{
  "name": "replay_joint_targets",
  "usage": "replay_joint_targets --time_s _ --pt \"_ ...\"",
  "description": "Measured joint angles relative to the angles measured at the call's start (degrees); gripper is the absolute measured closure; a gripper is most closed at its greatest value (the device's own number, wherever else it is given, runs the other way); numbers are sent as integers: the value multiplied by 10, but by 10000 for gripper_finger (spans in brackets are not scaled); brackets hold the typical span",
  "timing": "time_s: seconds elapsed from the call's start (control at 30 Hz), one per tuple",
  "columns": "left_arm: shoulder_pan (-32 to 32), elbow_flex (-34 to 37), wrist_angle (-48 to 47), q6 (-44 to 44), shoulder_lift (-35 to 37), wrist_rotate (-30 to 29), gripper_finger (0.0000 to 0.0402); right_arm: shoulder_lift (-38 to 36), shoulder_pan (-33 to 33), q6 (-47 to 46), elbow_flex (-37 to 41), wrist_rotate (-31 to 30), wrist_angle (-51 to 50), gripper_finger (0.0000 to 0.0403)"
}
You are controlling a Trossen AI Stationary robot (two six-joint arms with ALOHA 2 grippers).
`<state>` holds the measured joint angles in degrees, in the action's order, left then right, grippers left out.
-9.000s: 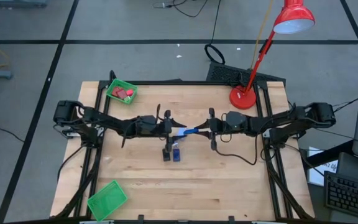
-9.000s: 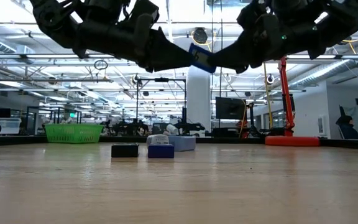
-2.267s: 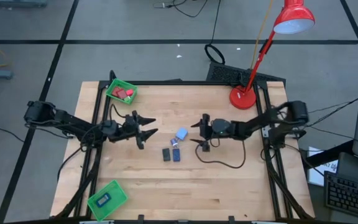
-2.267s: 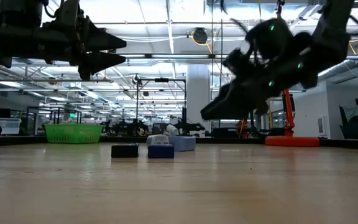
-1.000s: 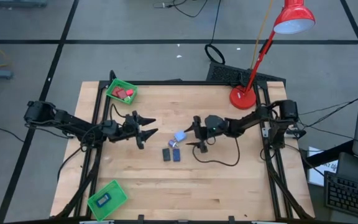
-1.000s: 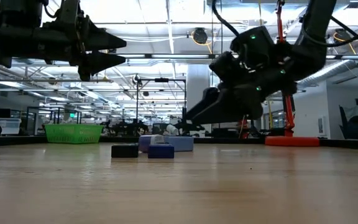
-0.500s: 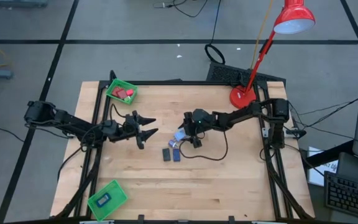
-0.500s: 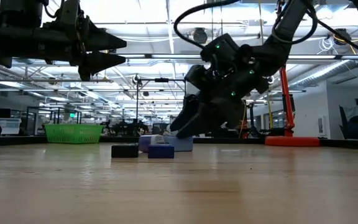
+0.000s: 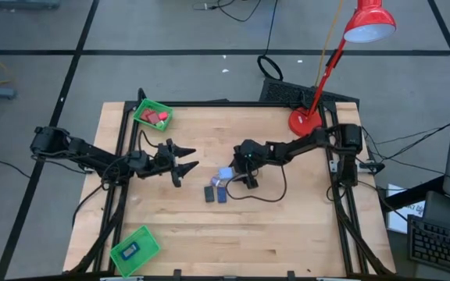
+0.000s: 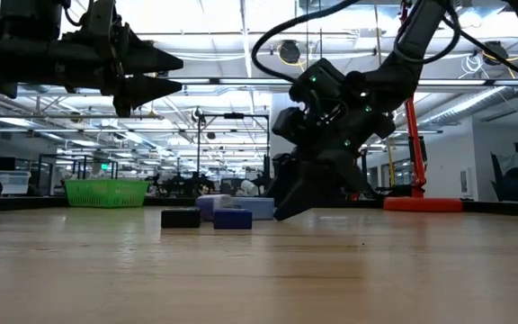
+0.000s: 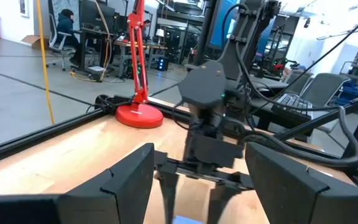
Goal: Pick & Place Office items
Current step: Put the light blue charger adapter into the top green basket
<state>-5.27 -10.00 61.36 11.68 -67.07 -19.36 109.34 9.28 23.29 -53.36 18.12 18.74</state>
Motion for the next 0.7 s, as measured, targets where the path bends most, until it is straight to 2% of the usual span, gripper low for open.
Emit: replay_joint_targets --time_s 0.13,0.3,0.5,0.7 --pt "0 0 0 0 0 0 146 0 -6 -6 0 2 20 124" --pt "0 0 0 0 0 0 146 0 -9 -61 0 -1 39 124" --pt "0 0 0 0 0 0 146 0 -26 -113 0 -63 41 124" --pt "0 0 0 1 0 0 146 0 -44 -110 0 -63 41 128"
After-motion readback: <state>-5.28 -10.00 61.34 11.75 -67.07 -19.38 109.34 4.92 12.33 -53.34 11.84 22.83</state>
